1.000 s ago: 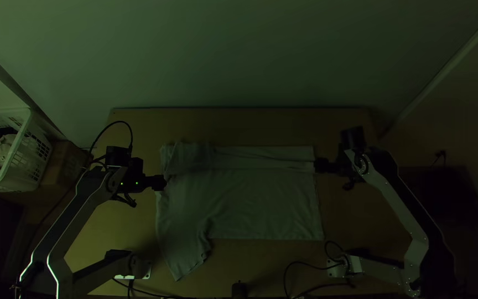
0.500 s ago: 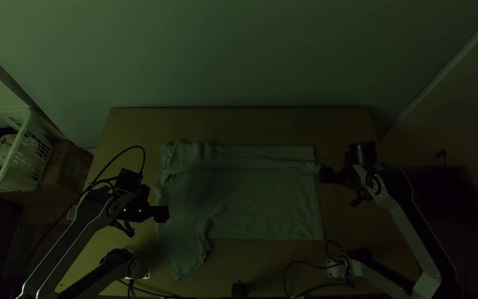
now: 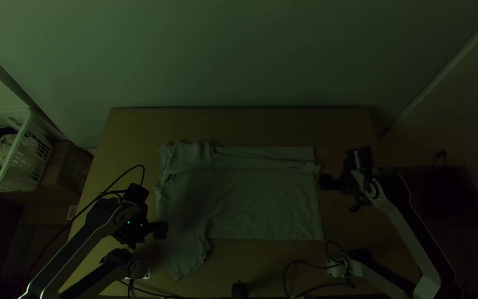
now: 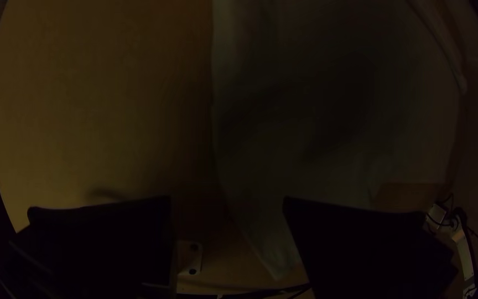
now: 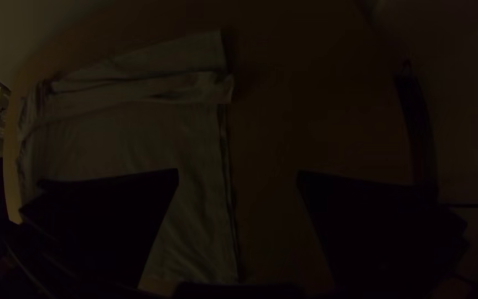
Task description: Fold the t-shirt
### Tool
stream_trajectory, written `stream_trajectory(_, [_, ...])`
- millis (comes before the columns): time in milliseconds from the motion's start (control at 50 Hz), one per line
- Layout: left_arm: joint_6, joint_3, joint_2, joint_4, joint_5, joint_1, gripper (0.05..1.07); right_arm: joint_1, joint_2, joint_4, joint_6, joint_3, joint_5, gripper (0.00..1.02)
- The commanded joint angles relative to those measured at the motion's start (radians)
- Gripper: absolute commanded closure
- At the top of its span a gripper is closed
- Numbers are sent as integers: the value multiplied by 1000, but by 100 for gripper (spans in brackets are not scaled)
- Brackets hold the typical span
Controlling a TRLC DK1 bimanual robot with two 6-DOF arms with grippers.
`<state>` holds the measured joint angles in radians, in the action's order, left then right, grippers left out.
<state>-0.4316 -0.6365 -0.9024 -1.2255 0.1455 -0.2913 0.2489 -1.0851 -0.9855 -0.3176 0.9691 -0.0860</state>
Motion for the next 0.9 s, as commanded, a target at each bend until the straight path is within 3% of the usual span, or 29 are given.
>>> stream_trajectory(0, [-39, 40, -9, 4, 2, -31, 10, 16, 11, -12, -23, -44, 12, 5])
stream_trajectory(280, [-50, 66, -70, 58, -4, -92, 10, 20, 7, -22, -24, -99, 74, 5])
stream_trajectory(660, [-36, 75, -185, 98, -7, -215, 11, 16, -15, -31, -24, -171, 111, 7])
stream_trajectory(760, [-24, 69, -210, 115, -7, -250, 28, 23, -25, -48, -23, -204, 132, 7])
stream_trajectory(880, [-19, 61, -225, 156, -9, -279, 67, 49, -29, -79, -20, -227, 146, 7])
